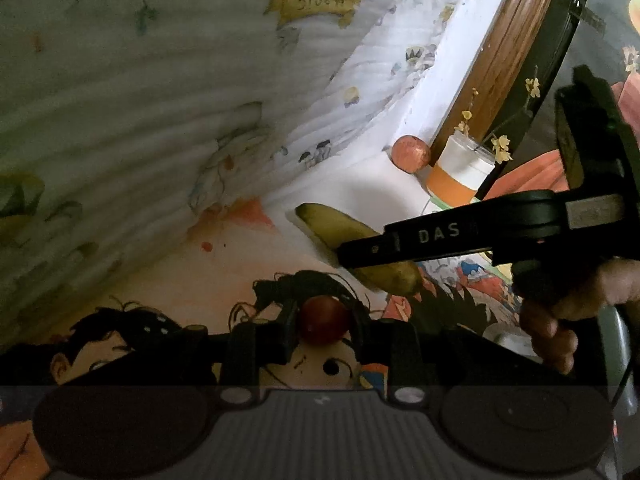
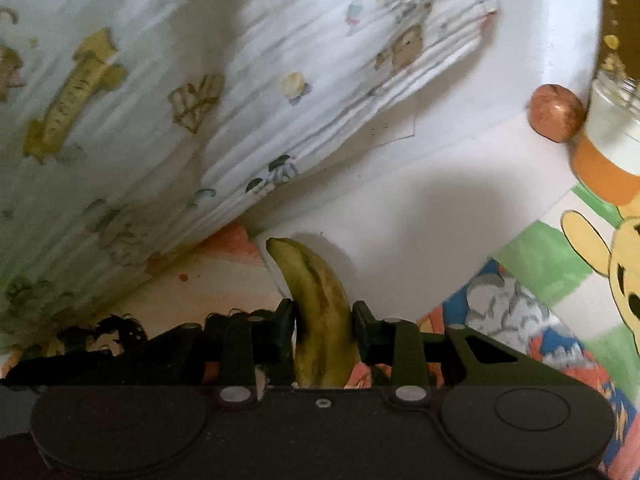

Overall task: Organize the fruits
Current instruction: 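Grasp the red tomato with the left tool while the right tool lifts the banana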

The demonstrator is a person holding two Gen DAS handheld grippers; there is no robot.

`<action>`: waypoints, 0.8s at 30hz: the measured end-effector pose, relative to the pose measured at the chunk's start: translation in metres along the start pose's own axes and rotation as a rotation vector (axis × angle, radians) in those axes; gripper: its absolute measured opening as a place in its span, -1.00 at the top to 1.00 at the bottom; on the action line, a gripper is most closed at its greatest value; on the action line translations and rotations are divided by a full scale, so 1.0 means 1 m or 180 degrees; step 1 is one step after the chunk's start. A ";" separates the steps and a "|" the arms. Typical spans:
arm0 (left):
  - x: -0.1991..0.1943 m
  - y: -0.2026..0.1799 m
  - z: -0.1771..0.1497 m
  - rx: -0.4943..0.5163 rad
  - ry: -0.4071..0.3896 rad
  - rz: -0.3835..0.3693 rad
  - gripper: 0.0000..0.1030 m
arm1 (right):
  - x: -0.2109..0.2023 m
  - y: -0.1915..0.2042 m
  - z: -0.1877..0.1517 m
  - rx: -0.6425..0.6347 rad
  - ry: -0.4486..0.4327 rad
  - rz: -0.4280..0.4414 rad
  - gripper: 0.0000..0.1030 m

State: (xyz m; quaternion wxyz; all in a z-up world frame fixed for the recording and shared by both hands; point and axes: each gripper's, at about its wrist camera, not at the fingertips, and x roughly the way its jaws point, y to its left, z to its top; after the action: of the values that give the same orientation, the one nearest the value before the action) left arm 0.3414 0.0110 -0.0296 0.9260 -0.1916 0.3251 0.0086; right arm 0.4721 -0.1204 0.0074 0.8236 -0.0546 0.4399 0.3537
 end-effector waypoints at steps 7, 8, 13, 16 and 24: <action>-0.024 -0.005 -0.007 -0.0009 0.0007 0.0004 0.42 | -0.038 -0.003 -0.012 0.0225 -0.0083 0.0106 0.35; -0.030 -0.005 -0.008 -0.0014 -0.0008 0.0003 0.42 | -0.046 -0.003 -0.015 0.0240 -0.0100 0.0112 0.35; -0.055 -0.017 -0.013 -0.0009 -0.0069 0.0018 0.42 | -0.082 0.000 -0.032 0.0330 -0.0208 0.0147 0.35; -0.071 -0.028 -0.015 0.0011 -0.0120 0.0011 0.42 | -0.108 0.000 -0.043 0.0375 -0.0288 0.0143 0.35; -0.105 -0.066 -0.020 0.0120 -0.0230 -0.0085 0.42 | -0.159 -0.012 -0.077 0.0542 -0.0478 0.0096 0.35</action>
State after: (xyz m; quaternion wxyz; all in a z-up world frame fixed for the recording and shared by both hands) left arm 0.2563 -0.0455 0.0427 0.9407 -0.1779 0.2889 -0.0030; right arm 0.3695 -0.2452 0.0800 0.8506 0.0488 0.4062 0.3305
